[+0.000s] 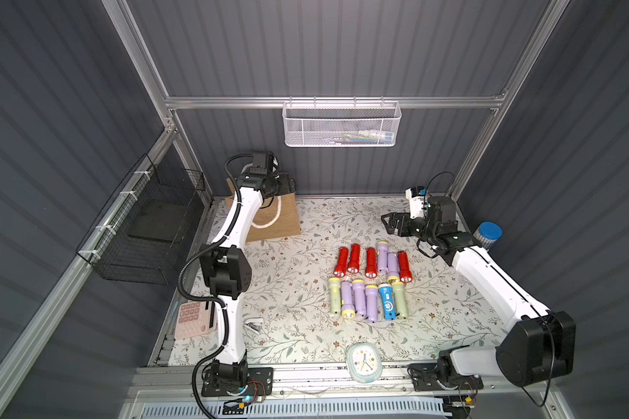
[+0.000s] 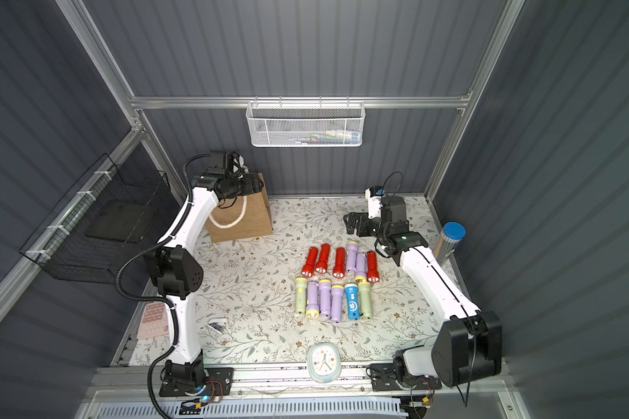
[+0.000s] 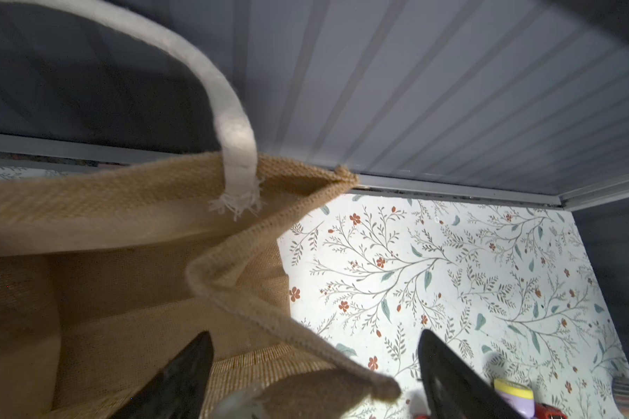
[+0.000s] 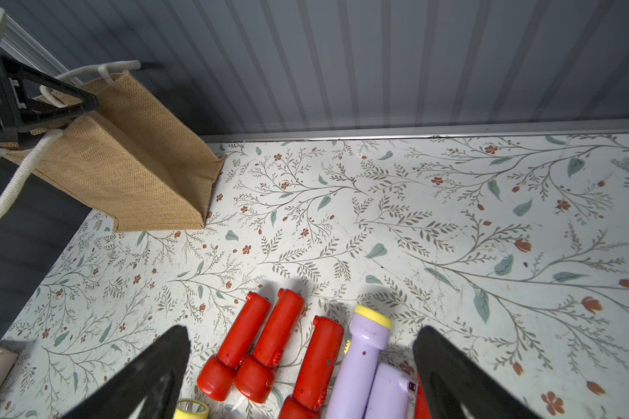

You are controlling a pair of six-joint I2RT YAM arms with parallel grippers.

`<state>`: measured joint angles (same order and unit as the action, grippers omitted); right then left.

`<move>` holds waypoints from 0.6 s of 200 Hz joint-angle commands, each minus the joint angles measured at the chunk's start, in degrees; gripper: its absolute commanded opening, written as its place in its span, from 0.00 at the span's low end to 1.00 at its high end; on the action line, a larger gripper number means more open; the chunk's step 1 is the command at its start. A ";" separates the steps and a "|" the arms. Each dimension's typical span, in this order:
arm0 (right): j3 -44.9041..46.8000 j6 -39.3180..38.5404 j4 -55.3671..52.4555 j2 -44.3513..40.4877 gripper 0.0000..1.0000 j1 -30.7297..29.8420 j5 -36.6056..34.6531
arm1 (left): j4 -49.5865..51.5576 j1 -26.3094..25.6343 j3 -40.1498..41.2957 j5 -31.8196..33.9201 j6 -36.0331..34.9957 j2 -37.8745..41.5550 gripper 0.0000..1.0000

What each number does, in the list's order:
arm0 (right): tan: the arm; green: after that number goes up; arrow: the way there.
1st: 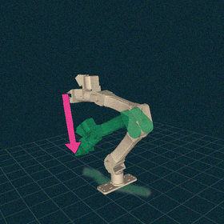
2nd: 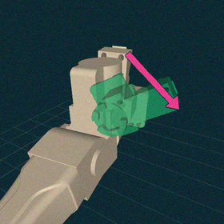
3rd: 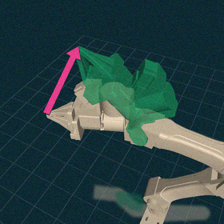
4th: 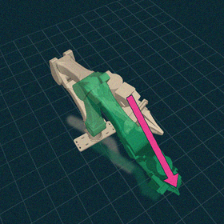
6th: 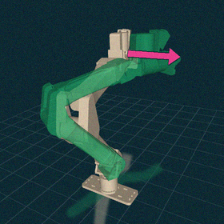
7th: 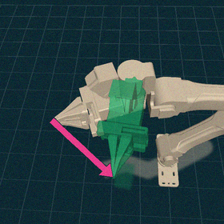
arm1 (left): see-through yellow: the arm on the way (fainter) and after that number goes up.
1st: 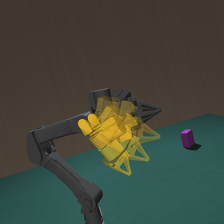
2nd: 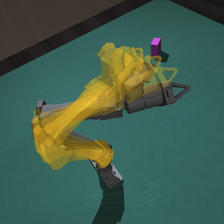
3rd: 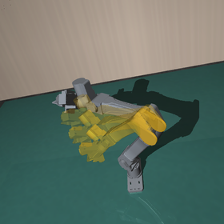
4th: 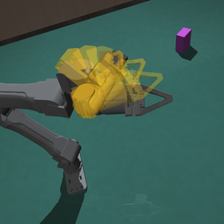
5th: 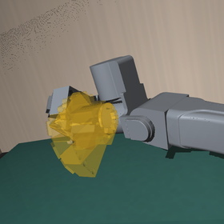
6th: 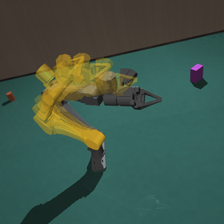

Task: Put the flashlights into the tote bags
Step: Move the canvas bag to the center of the board.

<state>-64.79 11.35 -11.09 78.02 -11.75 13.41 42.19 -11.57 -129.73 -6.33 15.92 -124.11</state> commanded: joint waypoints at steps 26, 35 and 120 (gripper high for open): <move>1.13 -0.75 0.61 -1.41 0.98 -0.29 0.47 | 8.99 -2.56 -5.38 2.82 -6.41 -3.30 0.85; 1.23 -0.82 0.63 -1.55 0.98 -0.29 0.46 | 9.67 -2.70 -5.44 3.13 -7.28 -3.40 0.80; -0.29 0.85 -0.78 -1.23 0.94 -0.87 5.21 | 10.80 -3.26 9.04 1.84 -20.68 8.02 0.00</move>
<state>-63.92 11.57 -10.92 77.06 -11.86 15.97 49.93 -14.87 -125.27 -3.07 1.65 -121.93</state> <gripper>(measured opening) 0.952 0.053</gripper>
